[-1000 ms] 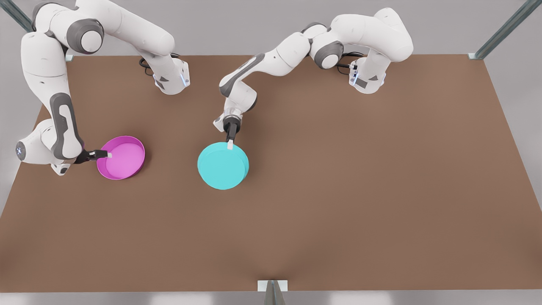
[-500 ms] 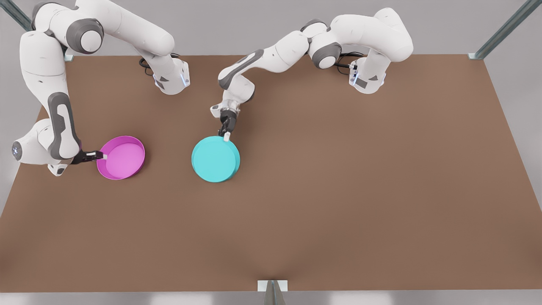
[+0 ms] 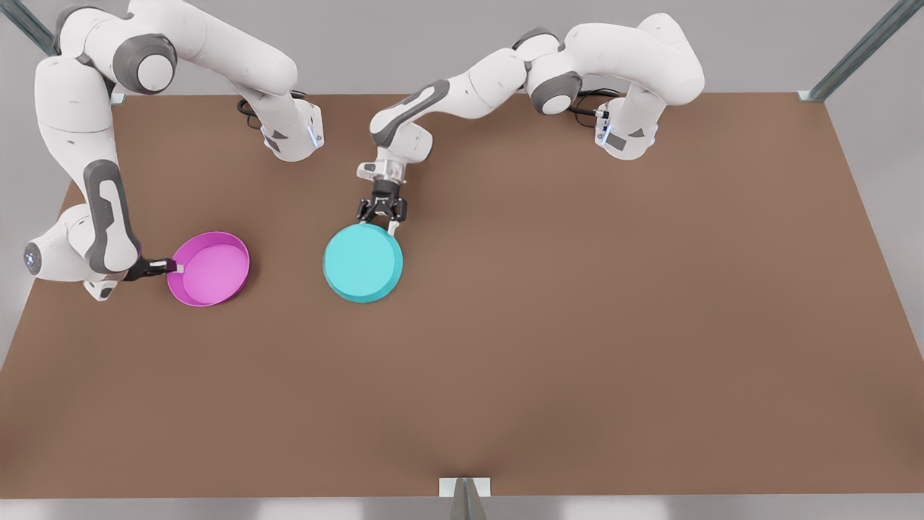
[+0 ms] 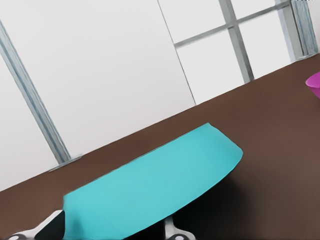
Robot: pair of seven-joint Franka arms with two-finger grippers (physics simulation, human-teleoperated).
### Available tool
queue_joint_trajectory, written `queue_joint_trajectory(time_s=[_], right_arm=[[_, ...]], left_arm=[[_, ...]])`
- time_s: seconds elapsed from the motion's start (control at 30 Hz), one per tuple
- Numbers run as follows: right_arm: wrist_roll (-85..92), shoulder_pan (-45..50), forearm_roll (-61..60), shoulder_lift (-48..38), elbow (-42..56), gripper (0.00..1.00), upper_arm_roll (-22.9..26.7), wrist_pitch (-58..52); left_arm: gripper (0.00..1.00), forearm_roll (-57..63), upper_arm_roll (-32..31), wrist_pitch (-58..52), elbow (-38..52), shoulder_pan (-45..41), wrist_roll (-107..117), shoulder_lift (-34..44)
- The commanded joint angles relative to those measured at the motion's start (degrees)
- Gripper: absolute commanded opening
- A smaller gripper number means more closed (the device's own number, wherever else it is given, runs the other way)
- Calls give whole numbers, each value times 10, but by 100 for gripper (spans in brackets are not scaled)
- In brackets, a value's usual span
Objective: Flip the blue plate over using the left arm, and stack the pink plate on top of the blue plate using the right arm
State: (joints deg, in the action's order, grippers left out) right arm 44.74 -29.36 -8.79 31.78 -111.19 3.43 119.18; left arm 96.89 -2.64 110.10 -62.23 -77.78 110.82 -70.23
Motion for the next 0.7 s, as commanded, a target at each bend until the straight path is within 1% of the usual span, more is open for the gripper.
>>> queue_joint_trajectory(time_s=[0.0,0.07,0.13,0.2,0.3,0.33,0.4,0.47,0.53,0.57,0.6,0.63,0.67], right_arm=[[1,0,0,0,0,41,0,0],[3,2,-1,1,1,39,0,1],[1,2,-1,1,0,38,0,1],[0,3,-1,1,0,37,-1,1],[0,4,-1,1,0,37,-1,1],[-1,4,-1,1,0,37,-1,1],[-2,5,-1,1,1,37,-1,1],[-2,5,-1,1,2,37,-1,1],[-2,5,-1,1,2,37,-1,1],[-2,5,-1,1,2,37,-1,1],[-2,5,-1,1,2,33,-1,1],[-2,5,-1,1,2,32,-1,1],[-2,5,-2,1,2,30,-1,1]], left_arm=[[100,-25,0,1,0,0,11,0],[100,-33,-1,1,0,0,52,8],[100,-83,-1,7,-1,-2,52,24],[100,-117,-4,9,-47,-4,52,58],[99,-154,-16,28,-54,-4,51,68],[99,-170,-28,50,-54,0,51,69],[99,-228,-29,60,-54,-1,47,81],[99,-251,-44,61,-68,1,39,111],[99,-337,-45,73,-117,57,-31,198],[99,-347,-46,76,-150,100,-42,243],[99,-378,-54,106,-199,128,-68,290],[97,-441,-52,115,-257,146,-121,347],[96,-518,-54,118,-271,206,-225,378]])
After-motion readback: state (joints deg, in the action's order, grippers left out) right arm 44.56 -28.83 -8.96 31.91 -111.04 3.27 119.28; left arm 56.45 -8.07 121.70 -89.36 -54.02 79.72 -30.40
